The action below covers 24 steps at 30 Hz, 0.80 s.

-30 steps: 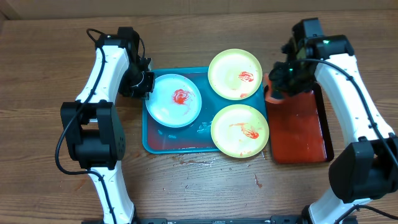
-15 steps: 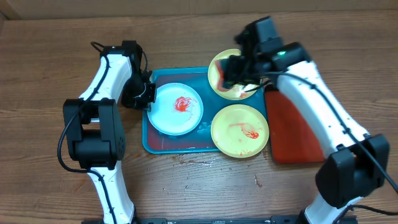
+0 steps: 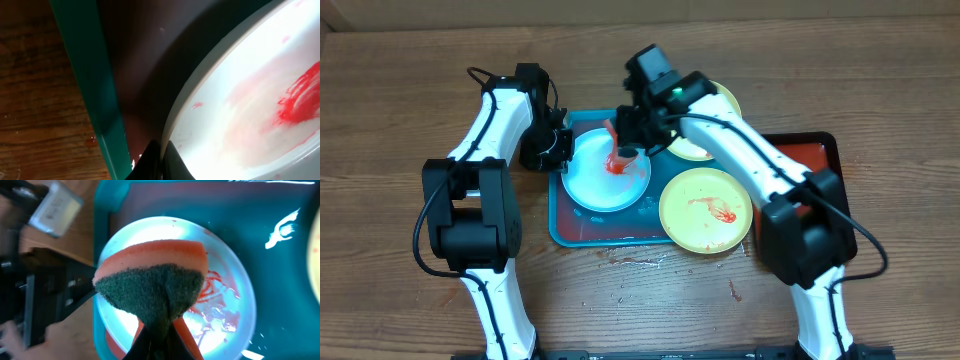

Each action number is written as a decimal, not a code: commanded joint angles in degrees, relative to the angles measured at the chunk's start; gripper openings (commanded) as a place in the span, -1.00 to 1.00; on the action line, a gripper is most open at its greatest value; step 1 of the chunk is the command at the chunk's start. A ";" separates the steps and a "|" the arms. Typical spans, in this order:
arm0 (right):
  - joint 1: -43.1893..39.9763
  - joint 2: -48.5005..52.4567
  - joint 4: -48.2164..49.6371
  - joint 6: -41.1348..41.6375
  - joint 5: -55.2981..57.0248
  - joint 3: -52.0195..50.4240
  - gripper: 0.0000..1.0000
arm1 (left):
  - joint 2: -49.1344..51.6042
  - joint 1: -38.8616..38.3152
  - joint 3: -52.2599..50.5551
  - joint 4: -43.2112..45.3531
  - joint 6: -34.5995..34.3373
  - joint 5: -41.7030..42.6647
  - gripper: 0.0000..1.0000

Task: Clean dirty plates on tray and stack at the side
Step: 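Scrub the white plate surface with the sponge in right gripper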

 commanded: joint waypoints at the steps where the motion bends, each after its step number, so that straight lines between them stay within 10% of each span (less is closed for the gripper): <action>1: 2.21 2.29 -0.20 2.29 6.34 3.26 -0.93 | -0.57 -0.37 -0.20 0.57 -0.55 0.92 -0.91; 24: 7.21 11.65 0.31 7.08 18.40 3.23 -0.93 | -0.57 -0.37 -0.20 1.86 -0.55 3.48 -0.92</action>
